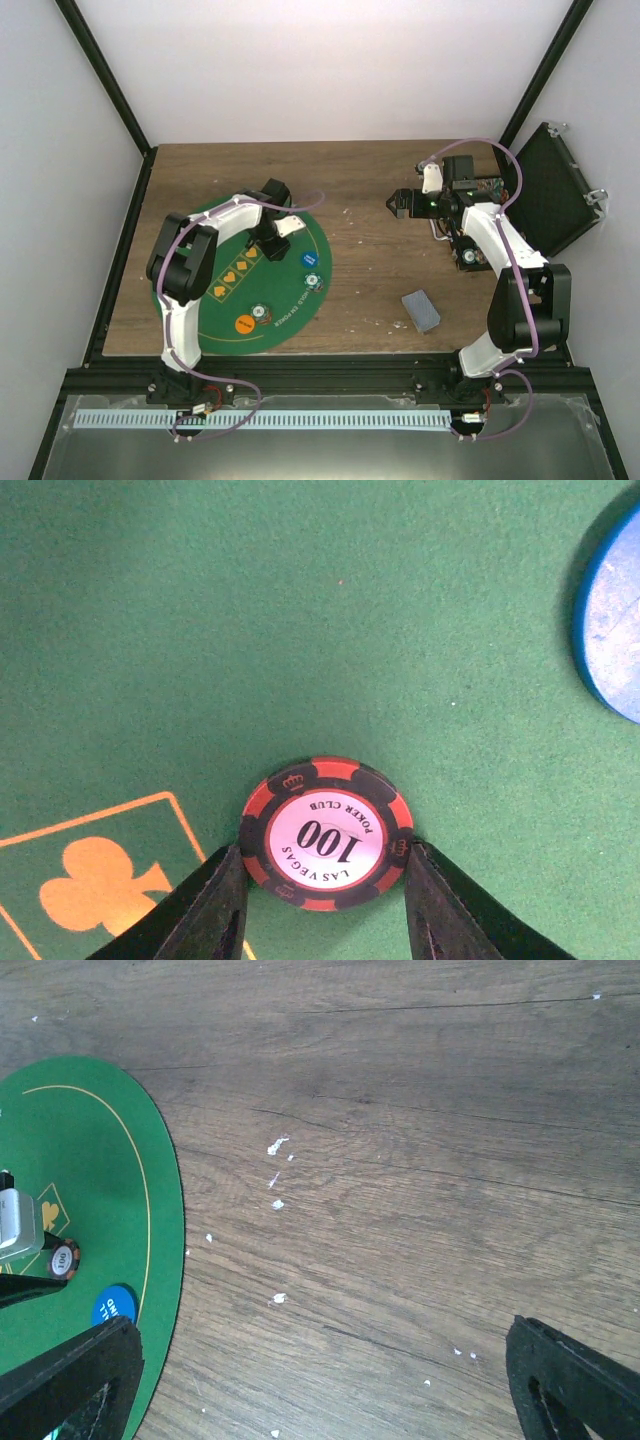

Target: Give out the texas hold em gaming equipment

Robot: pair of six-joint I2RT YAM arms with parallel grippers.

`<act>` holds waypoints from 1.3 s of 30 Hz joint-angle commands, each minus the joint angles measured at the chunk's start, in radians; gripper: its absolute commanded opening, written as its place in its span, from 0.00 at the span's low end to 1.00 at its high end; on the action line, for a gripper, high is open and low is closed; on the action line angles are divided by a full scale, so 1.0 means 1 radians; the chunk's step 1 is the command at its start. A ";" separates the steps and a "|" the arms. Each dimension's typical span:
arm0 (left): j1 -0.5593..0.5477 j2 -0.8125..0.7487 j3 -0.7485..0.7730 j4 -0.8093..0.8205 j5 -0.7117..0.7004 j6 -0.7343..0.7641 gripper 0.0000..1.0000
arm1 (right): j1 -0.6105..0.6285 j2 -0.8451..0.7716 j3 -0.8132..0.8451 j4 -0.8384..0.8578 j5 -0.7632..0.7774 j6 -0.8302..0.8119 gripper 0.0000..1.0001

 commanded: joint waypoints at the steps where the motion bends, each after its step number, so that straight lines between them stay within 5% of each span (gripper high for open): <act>1: -0.003 0.026 -0.037 0.059 0.042 0.009 0.44 | 0.001 -0.024 -0.003 -0.008 0.005 -0.013 1.00; 6: -0.003 0.044 -0.005 0.057 0.051 0.011 0.54 | 0.001 -0.024 -0.003 -0.010 0.006 -0.014 1.00; 12: -0.003 0.054 0.019 0.054 0.084 0.004 0.54 | 0.001 -0.020 -0.001 -0.011 0.007 -0.015 1.00; 25: -0.004 0.017 -0.034 0.074 0.047 0.016 0.27 | 0.001 -0.013 0.004 -0.010 0.002 -0.014 1.00; 39: -0.003 -0.135 -0.057 -0.010 0.103 0.071 0.24 | 0.001 -0.010 0.010 -0.015 0.003 -0.015 1.00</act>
